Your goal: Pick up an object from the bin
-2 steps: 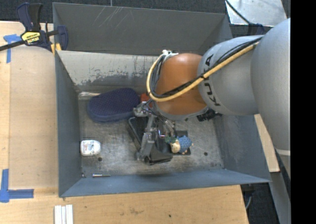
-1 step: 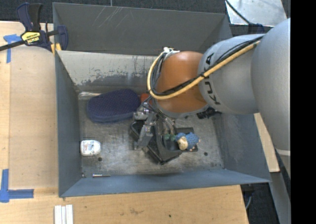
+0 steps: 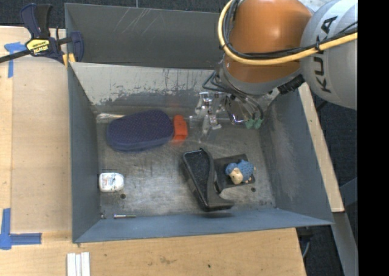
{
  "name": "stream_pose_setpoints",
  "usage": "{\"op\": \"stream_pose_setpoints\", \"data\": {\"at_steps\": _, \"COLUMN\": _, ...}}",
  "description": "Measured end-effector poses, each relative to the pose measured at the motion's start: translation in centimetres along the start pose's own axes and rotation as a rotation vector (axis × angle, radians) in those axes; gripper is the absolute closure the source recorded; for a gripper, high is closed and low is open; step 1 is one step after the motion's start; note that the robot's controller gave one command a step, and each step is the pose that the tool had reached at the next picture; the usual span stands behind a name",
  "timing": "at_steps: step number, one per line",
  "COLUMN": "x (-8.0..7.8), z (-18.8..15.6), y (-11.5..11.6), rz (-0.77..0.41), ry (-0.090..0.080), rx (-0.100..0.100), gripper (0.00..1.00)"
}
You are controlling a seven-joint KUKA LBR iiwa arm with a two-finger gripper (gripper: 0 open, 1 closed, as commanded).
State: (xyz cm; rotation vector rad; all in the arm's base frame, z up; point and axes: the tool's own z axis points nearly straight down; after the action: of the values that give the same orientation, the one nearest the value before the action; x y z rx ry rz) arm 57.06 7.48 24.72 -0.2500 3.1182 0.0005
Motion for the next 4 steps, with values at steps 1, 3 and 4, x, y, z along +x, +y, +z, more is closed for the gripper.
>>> {"op": "stream_pose_setpoints", "data": {"at_steps": 1, "x": 0.2, "z": 0.5, "y": 0.0, "rz": 0.002, "ry": 0.009, "rx": -0.001, "gripper": 0.00}}
{"op": "stream_pose_setpoints", "data": {"at_steps": 3, "x": -6.3, "z": 17.7, "y": 12.1, "rz": 0.323, "ry": 0.004, "rx": -0.004, "gripper": 0.00}}
{"op": "stream_pose_setpoints", "data": {"at_steps": 4, "x": -6.6, "z": 17.2, "y": 12.1, "rz": 0.323, "ry": -0.005, "rx": -0.004, "gripper": 1.00}}
